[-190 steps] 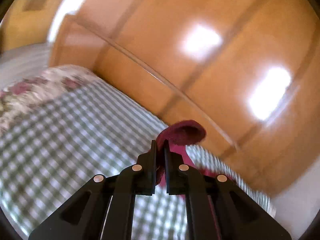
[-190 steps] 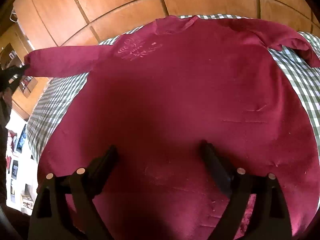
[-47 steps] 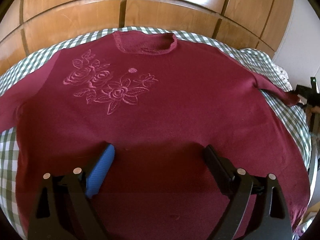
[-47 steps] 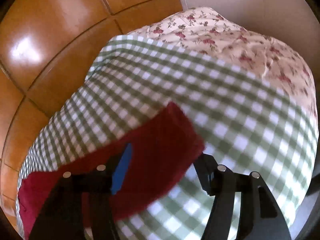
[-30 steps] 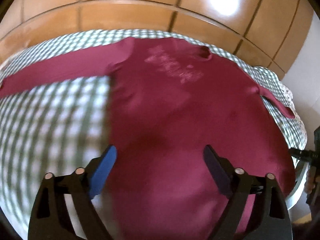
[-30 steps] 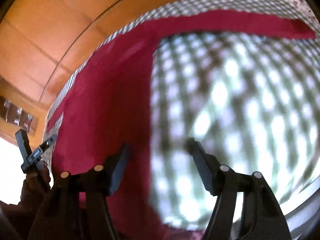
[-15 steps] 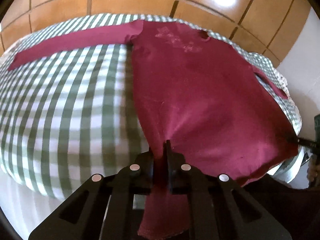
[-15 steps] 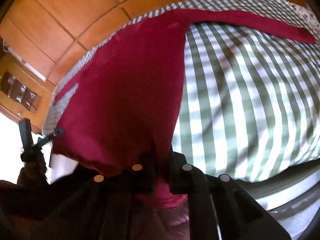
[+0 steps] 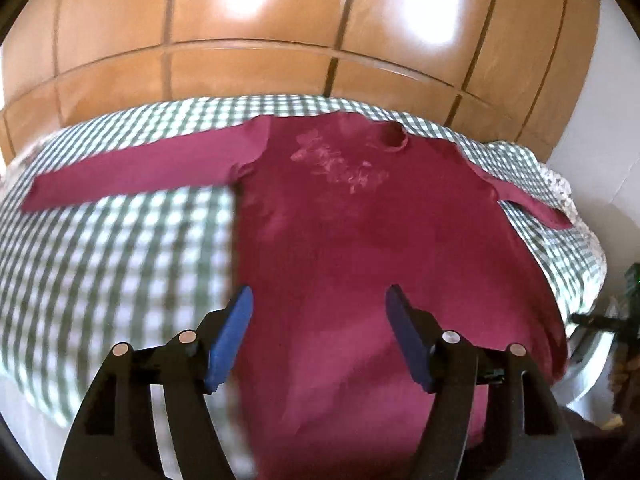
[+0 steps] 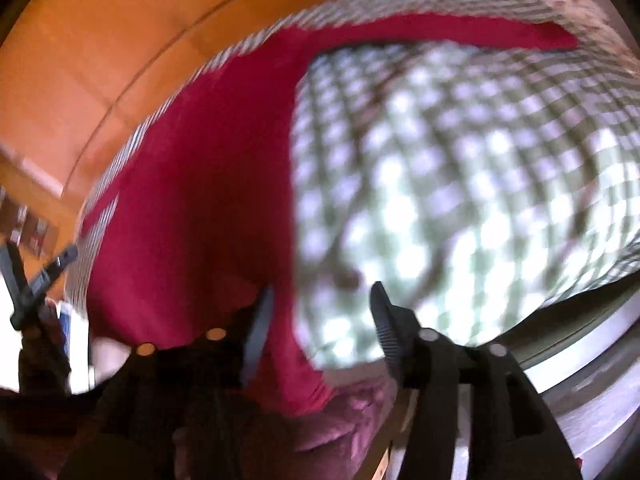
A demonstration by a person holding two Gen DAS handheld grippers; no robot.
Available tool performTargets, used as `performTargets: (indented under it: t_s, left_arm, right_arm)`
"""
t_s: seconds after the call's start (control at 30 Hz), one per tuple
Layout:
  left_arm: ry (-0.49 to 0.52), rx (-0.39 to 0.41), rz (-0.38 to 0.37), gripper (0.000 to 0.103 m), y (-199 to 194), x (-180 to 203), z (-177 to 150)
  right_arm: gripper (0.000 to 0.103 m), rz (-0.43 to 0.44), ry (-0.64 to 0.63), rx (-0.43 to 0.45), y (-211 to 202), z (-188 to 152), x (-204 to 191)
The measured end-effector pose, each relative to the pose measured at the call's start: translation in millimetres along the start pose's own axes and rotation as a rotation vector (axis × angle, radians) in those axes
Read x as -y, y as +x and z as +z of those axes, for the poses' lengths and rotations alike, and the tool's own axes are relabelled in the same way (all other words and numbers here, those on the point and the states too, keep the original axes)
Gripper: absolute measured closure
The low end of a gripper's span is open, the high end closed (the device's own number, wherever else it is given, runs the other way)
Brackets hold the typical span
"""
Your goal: Fold small clothes
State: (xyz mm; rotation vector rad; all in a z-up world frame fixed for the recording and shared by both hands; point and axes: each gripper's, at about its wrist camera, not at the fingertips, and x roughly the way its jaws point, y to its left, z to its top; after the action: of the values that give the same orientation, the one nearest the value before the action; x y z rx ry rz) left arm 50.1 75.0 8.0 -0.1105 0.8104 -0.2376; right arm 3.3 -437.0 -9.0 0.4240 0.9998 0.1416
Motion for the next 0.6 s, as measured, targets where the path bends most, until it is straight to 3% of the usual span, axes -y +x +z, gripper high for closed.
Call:
performTargets:
  t_s: [0.1,0.3,0.4,0.6]
  left_arm:
    - [0.04,0.006,0.002,0.035,32,23,13]
    - [-0.01,-0.09,0.019,0.035,99,33,18]
    - [-0.007,-0.076,0.014,0.028,107,29,10]
    - [0.019,-0.067,0.014,0.02,111,33,6]
  right_arm:
    - [0.043,-0.034,0.129,0.075,-1,34,36]
    - [0.048,-0.089,0.377,0.236,5,103,105]
    - [0.052,-0.099,0.51,0.325,4,142,150]
    - [0.054,-0.159,0.675,0.378,22,201,206]
